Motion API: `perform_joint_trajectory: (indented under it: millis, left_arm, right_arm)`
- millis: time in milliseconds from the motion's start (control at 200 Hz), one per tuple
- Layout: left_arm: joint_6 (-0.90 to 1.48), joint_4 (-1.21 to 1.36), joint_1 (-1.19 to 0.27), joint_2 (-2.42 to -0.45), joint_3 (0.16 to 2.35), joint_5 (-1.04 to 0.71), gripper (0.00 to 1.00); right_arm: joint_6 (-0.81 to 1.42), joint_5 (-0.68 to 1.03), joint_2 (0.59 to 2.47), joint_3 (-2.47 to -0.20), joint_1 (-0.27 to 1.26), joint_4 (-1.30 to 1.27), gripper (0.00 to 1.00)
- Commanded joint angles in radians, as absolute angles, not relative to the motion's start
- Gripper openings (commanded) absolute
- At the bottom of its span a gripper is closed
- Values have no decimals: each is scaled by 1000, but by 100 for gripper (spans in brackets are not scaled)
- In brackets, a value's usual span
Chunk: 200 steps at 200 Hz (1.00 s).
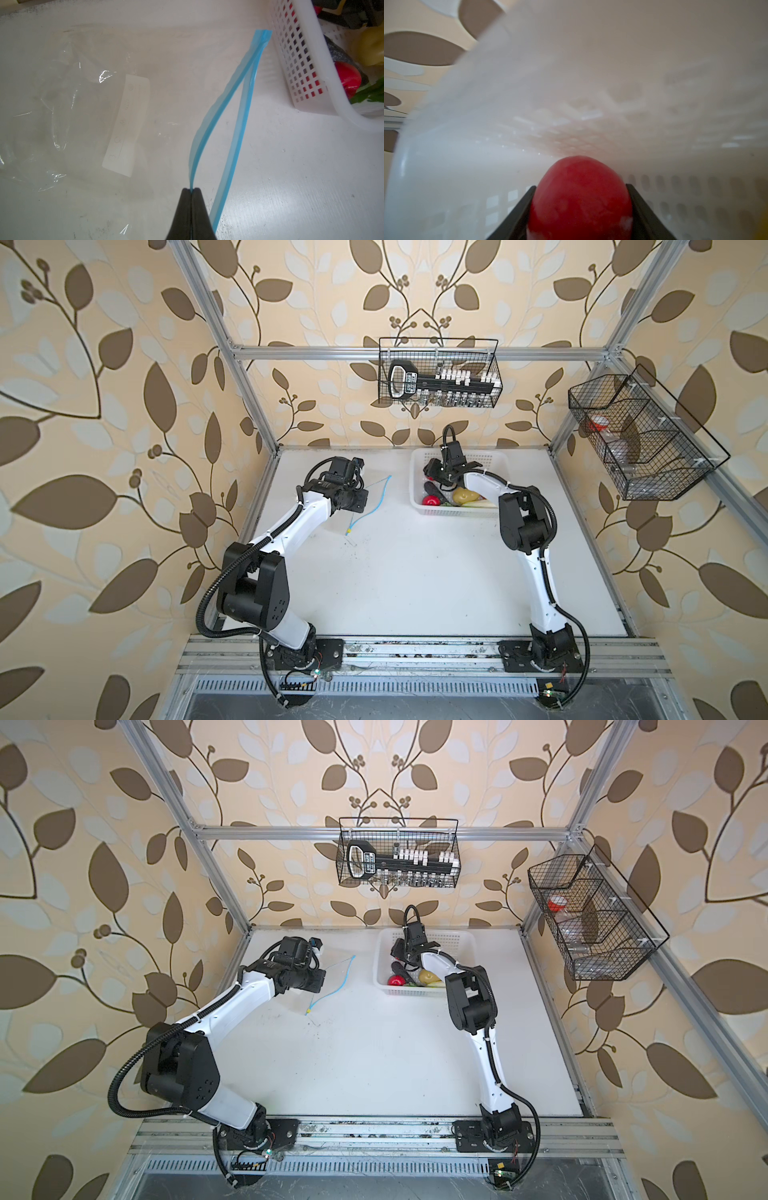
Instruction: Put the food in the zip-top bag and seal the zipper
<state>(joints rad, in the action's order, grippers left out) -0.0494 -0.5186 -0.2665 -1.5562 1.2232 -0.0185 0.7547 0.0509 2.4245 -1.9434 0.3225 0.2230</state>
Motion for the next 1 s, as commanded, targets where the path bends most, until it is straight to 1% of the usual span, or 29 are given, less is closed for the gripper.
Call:
perform_joint_trajectory:
  millis: [0,50,255,470,760,825,995]
  left_arm:
    - [-35,-518,-256,-1569,1233,-13,0]
    - [-33,-520,-256,-1572,1235,-11,0]
    - [-23,-549,-253,-1576,1262,-11,0]
    - [-5,-529,-249,-1561,1238,-25,0]
    - [44,-468,-205,-1503,1175,-79,0]
    - [46,-467,-197,-1503,1174,-88,0]
    - [52,-454,-186,-1496,1159,-115,0]
  right_arm:
    - [773,75,2392,-1909,316,186,47]
    - [777,78,2372,-1892,314,174,45]
    - [790,108,2256,-1743,305,40,43]
    - [819,121,2124,-1578,308,-50,41]
    - [848,109,1972,-1382,334,-142,37]
    - [853,114,1949,-1357,345,-151,35]
    - [827,107,1888,-1311,388,-140,35]
